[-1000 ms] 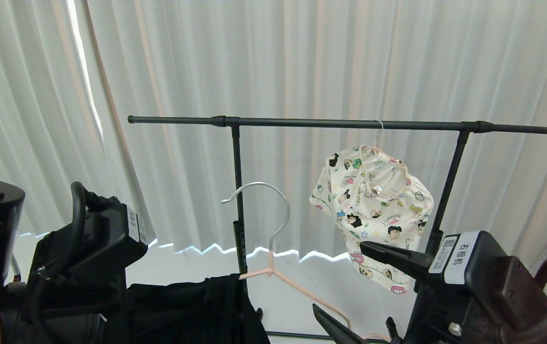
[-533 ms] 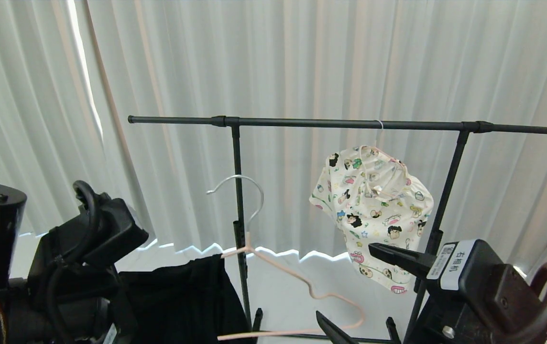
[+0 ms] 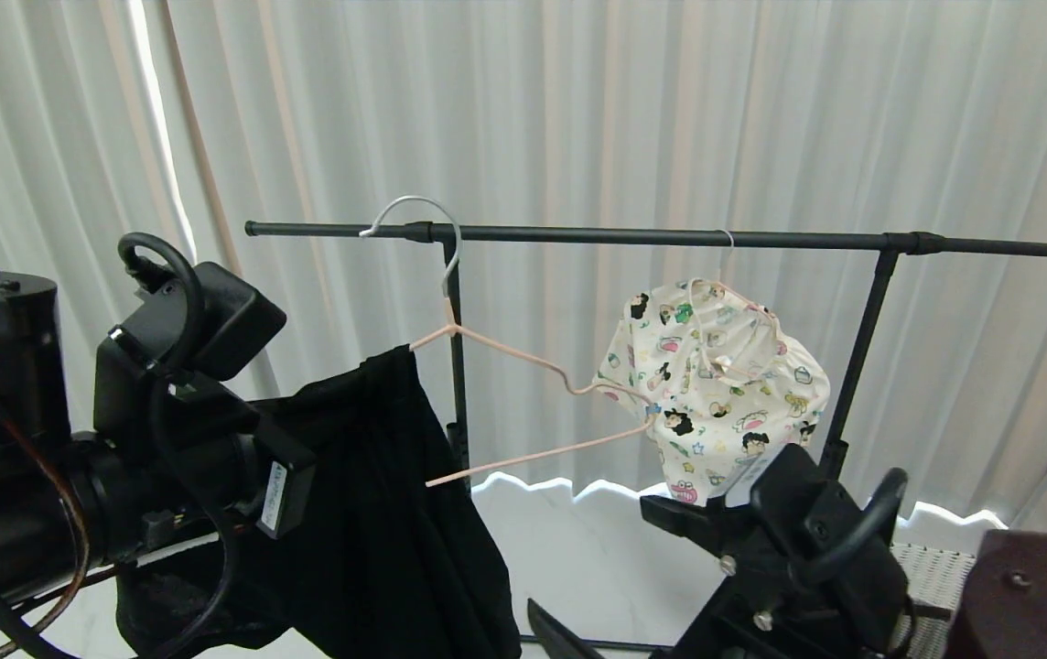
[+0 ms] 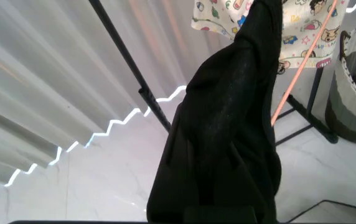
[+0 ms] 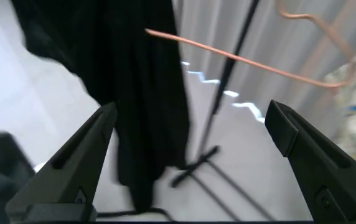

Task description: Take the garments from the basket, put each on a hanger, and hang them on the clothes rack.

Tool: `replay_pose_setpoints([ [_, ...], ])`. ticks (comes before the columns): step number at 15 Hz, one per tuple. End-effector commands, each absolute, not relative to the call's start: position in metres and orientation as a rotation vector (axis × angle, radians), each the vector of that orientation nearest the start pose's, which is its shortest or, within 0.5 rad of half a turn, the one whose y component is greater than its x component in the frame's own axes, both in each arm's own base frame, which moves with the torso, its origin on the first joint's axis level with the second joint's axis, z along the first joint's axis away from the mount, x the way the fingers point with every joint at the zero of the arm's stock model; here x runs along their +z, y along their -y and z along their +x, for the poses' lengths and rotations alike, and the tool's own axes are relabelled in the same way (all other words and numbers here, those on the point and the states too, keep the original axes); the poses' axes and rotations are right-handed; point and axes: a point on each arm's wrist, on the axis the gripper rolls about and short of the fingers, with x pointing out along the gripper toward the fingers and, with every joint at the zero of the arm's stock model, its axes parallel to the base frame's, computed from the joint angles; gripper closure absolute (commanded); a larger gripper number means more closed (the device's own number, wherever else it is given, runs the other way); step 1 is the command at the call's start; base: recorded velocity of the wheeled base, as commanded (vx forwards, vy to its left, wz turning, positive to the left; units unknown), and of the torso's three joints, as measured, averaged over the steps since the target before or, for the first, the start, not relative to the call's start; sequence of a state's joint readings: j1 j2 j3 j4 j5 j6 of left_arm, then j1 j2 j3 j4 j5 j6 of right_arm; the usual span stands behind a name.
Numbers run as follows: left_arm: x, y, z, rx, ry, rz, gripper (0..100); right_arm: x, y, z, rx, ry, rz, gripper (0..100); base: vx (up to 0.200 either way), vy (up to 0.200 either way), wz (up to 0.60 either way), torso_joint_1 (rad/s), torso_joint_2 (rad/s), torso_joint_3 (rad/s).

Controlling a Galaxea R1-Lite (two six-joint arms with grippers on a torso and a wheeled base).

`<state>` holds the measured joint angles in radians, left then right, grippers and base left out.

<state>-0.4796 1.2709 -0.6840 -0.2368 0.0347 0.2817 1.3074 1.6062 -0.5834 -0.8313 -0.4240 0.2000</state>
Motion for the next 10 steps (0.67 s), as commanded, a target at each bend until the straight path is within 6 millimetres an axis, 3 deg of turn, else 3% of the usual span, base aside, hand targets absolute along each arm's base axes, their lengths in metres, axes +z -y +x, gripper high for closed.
replay_pose_setpoints([
  [1,0.221,0.091,0.176,-0.490,-0.267,0.360,100,0.155,-0.287,0.078,0.870,-0.272,0.048,0,0.000,0.000,0.00,0.000,0.00,0.000],
  [3,0.228,0.091,0.176,-0.491,-0.236,0.352,100,0.147,-0.305,0.084,0.860,-0.286,0.044,0,0.000,0.000,0.00,0.000,0.00,0.000],
  [5,0.232,0.093,0.176,-0.493,-0.203,0.347,100,0.140,-0.312,0.103,0.805,-0.292,0.044,0,0.000,0.000,0.00,0.000,0.00,0.000],
  [10,0.239,0.095,0.177,-0.499,-0.168,0.334,100,0.151,-0.332,0.136,0.722,-0.235,0.107,0,0.000,0.000,0.00,0.000,0.00,0.000],
])
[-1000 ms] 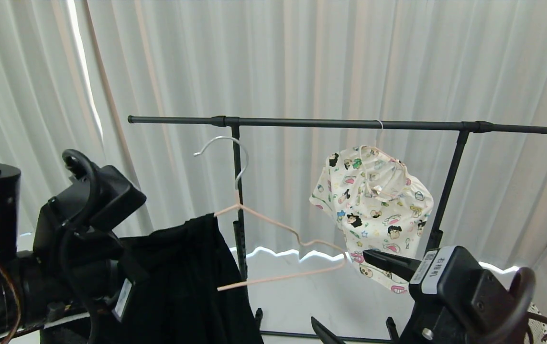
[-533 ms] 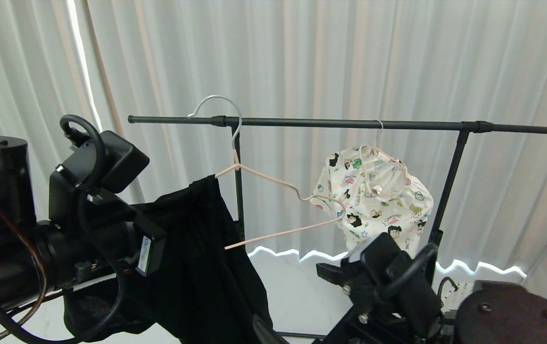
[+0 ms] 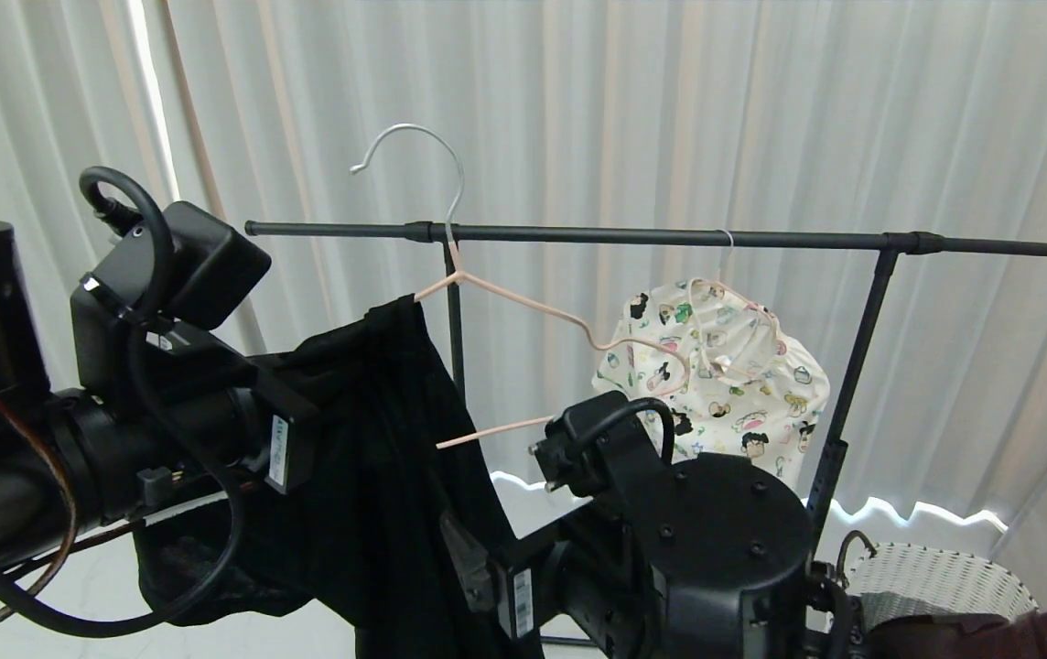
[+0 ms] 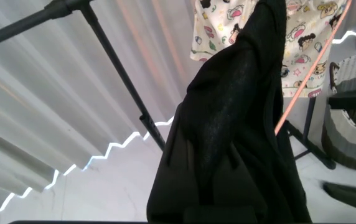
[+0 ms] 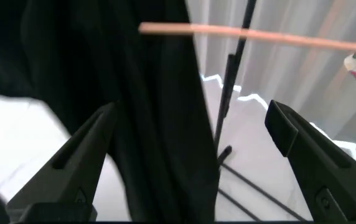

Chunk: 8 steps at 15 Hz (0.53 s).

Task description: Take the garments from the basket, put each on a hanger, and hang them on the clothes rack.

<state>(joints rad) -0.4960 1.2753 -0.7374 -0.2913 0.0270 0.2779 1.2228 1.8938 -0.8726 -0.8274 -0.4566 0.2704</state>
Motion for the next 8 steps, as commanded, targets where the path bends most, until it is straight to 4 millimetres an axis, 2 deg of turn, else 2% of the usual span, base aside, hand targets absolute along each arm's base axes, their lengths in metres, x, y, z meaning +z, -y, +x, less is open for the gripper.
replay_pose_setpoints([
  [1,0.241,0.096,0.177,-0.498,-0.161,0.333,100,0.152,-0.334,0.143,0.690,-0.223,0.116,0,0.000,0.000,0.00,0.000,0.00,0.000],
  [3,0.246,0.096,0.178,-0.496,-0.143,0.328,100,0.153,-0.339,0.155,0.617,-0.198,0.127,0,0.000,0.000,0.00,0.000,0.00,0.000],
  [8,0.249,0.100,0.177,-0.512,-0.135,0.326,100,0.149,-0.350,0.146,0.648,-0.200,0.117,0,0.000,0.000,0.00,0.000,0.00,0.000],
])
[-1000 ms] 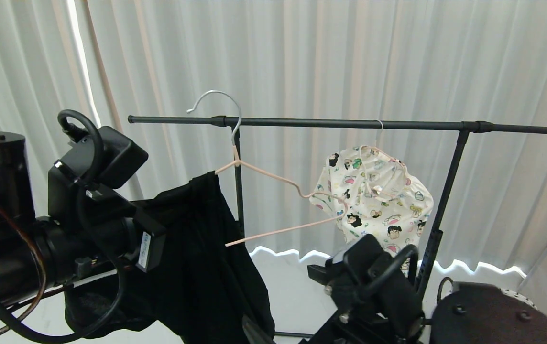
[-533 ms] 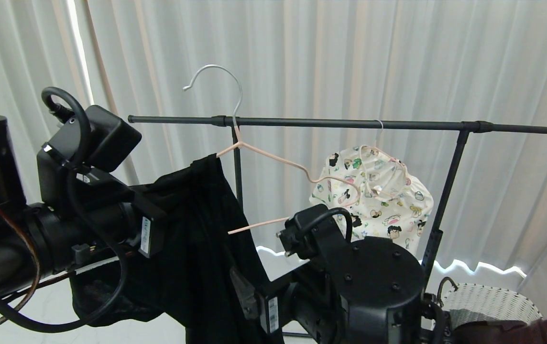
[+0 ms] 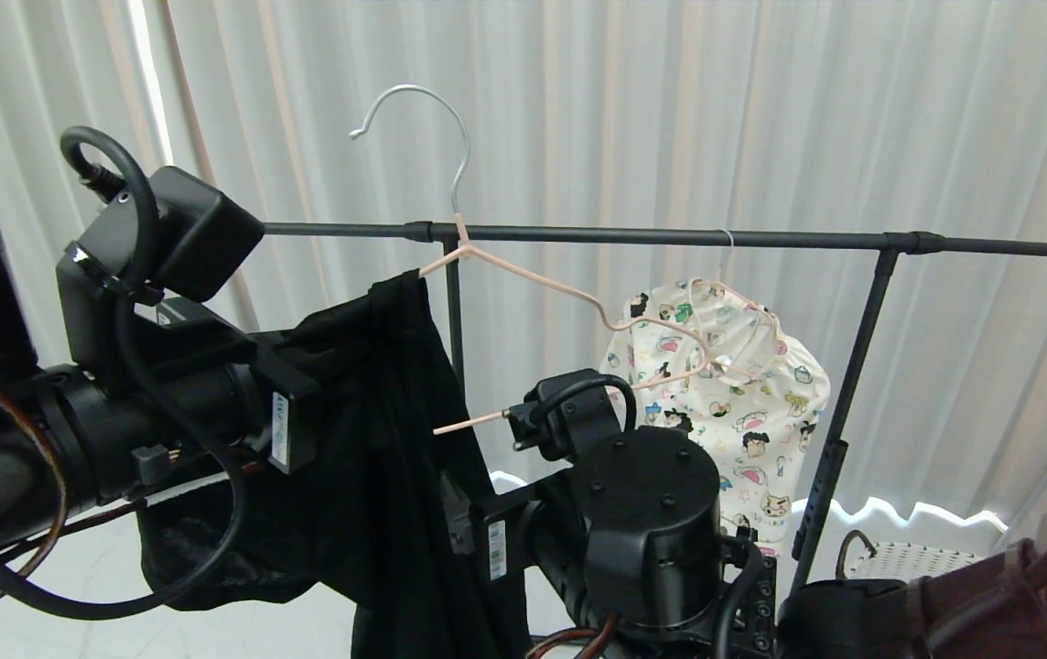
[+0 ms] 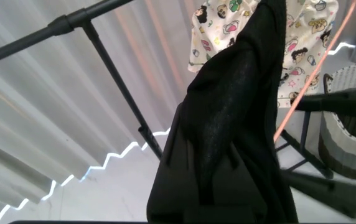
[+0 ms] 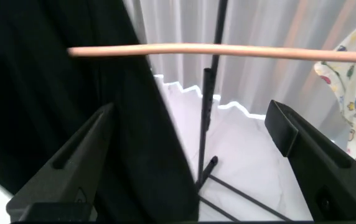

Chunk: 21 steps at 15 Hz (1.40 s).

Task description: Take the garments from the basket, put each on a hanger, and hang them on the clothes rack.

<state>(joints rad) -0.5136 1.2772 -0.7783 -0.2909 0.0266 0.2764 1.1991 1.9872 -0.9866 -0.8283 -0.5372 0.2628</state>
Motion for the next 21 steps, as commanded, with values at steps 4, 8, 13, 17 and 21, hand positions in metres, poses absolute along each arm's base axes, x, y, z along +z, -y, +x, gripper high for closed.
replay_pose_setpoints([
  [4,0.245,0.102,0.179,-0.516,-0.155,0.312,100,0.165,-0.366,0.124,0.721,-0.166,0.156,0,0.000,0.000,0.00,0.000,0.00,0.000],
  [8,0.245,0.103,0.180,-0.518,-0.155,0.312,100,0.165,-0.369,0.114,0.744,-0.166,0.152,0,0.000,0.000,0.00,0.000,0.00,0.000],
  [13,0.249,0.102,0.175,-0.525,-0.133,0.307,100,0.165,-0.357,0.155,0.594,-0.146,0.163,0,0.000,0.000,0.00,0.000,0.00,0.000],
  [17,0.251,0.103,0.177,-0.523,-0.130,0.306,100,0.157,-0.354,0.156,0.546,-0.147,0.110,0,0.000,0.000,0.00,0.000,0.00,0.000],
  [21,0.253,0.102,0.176,-0.517,-0.122,0.302,100,0.134,-0.340,0.159,0.504,-0.186,-0.008,0,0.000,0.000,0.00,0.000,0.00,0.000],
])
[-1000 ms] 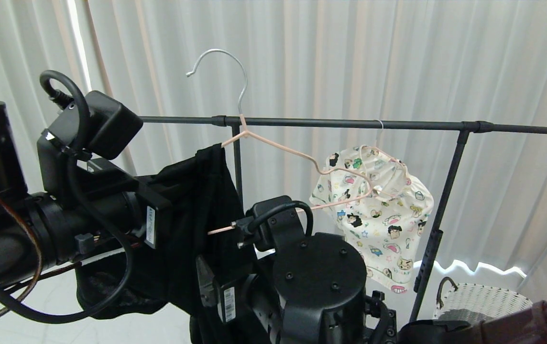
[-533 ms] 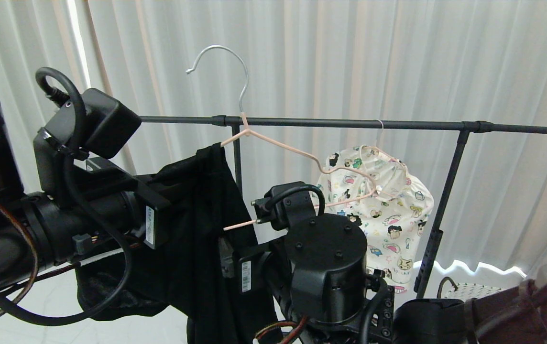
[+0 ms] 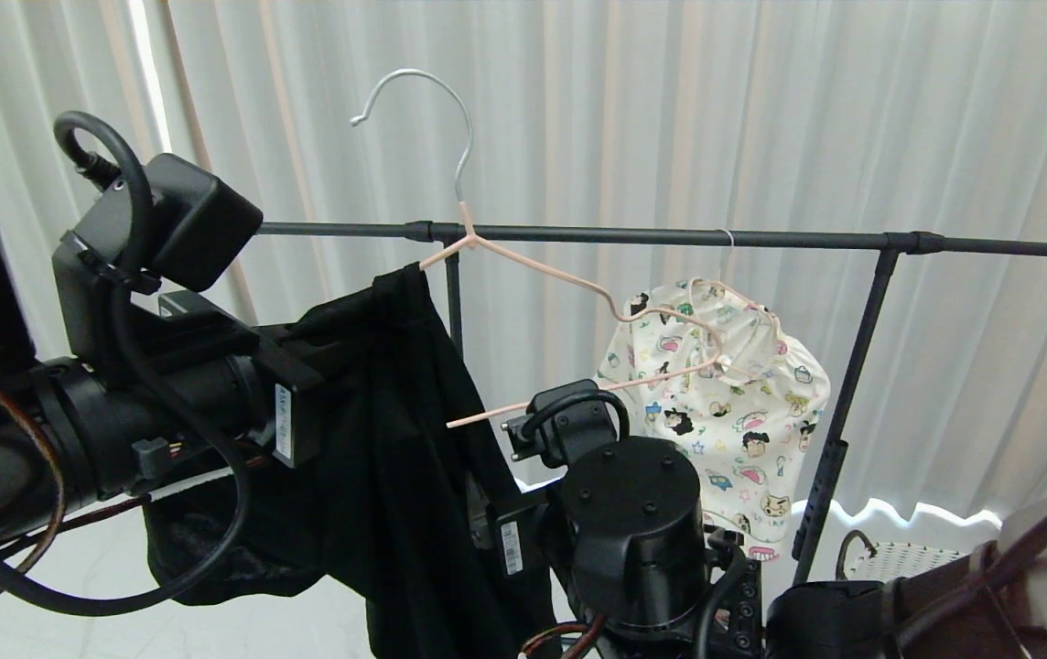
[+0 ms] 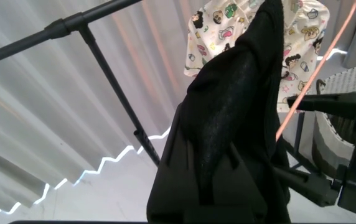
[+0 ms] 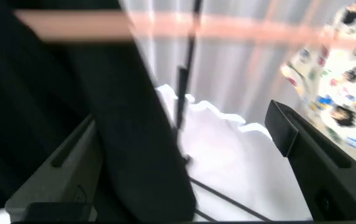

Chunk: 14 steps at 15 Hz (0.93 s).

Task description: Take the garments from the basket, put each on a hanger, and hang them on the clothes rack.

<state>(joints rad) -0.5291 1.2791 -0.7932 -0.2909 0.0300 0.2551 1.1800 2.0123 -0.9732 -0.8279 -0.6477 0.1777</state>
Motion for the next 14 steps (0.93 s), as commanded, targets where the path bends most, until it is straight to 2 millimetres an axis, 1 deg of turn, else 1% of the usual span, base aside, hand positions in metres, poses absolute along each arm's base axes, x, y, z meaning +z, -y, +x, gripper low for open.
replay_pose_setpoints([
  [1,0.253,0.101,0.176,-0.514,-0.123,0.302,100,0.134,-0.339,0.162,0.490,-0.183,-0.015,0,0.000,0.000,0.00,0.000,0.00,0.000],
  [3,0.253,0.098,0.177,-0.499,-0.123,0.301,100,0.134,-0.332,0.172,0.443,-0.176,-0.045,0,0.000,0.000,0.00,0.000,0.00,0.000],
  [4,0.253,0.097,0.178,-0.492,-0.127,0.302,100,0.133,-0.324,0.180,0.415,-0.178,-0.065,0,0.000,0.000,0.00,0.000,0.00,0.000],
  [8,0.250,0.090,0.181,-0.453,-0.140,0.303,100,0.136,-0.292,0.197,0.333,-0.180,-0.114,0,0.000,0.000,0.00,0.000,0.00,0.000],
  [10,0.246,0.086,0.180,-0.443,-0.153,0.309,100,0.142,-0.279,0.205,0.293,-0.173,-0.101,0,0.000,0.000,0.00,0.000,0.00,0.000],
  [11,0.240,0.084,0.178,-0.436,-0.156,0.313,100,0.148,-0.269,0.213,0.259,-0.163,-0.094,0,0.000,0.000,0.00,0.000,0.00,0.000],
  [14,0.229,0.083,0.176,-0.432,-0.147,0.315,100,0.155,-0.246,0.225,0.201,-0.154,-0.115,0,0.000,0.000,0.00,0.000,0.00,0.000],
])
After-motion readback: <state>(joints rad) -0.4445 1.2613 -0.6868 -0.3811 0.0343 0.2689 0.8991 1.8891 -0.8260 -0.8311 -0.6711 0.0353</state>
